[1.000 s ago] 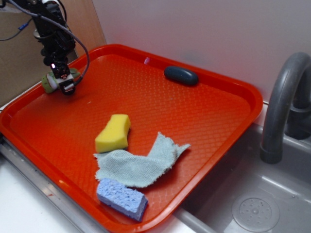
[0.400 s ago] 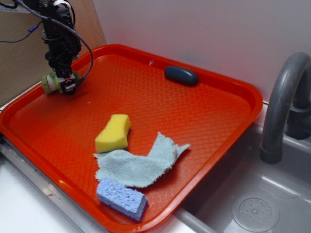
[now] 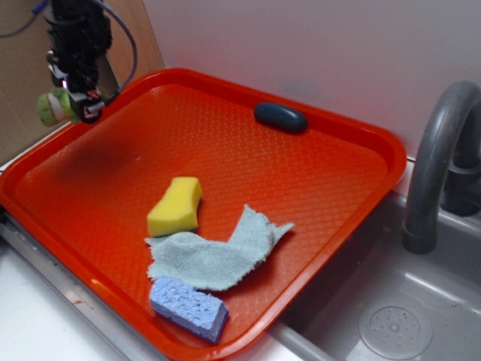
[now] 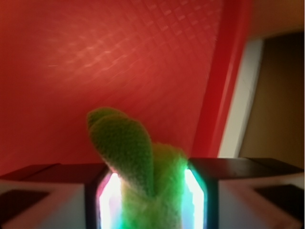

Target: Grab the green animal.

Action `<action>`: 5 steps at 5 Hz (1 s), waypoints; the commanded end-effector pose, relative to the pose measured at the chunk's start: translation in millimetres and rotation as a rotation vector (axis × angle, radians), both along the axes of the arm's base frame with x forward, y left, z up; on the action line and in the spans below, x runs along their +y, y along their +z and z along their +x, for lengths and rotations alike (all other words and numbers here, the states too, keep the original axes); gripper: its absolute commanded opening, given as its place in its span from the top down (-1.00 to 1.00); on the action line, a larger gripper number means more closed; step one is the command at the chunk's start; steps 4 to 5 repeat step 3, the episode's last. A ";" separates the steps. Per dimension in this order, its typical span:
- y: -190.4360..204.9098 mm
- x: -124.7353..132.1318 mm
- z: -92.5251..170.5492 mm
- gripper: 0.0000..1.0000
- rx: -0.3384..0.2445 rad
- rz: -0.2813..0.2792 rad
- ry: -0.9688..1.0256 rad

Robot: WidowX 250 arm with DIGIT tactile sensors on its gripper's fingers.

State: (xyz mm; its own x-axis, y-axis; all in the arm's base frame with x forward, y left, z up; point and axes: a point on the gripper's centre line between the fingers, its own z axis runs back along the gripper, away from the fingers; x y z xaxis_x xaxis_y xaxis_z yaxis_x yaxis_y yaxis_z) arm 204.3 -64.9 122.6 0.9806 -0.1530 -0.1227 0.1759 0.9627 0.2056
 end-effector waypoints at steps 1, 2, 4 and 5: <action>90.7 -40.6 -25.1 1.00 -0.147 -0.142 0.119; 107.8 -46.0 -24.6 1.00 -0.160 -0.154 0.184; 102.5 -41.1 -25.1 1.00 -0.142 -0.134 0.207; 102.5 -41.1 -25.1 1.00 -0.142 -0.134 0.207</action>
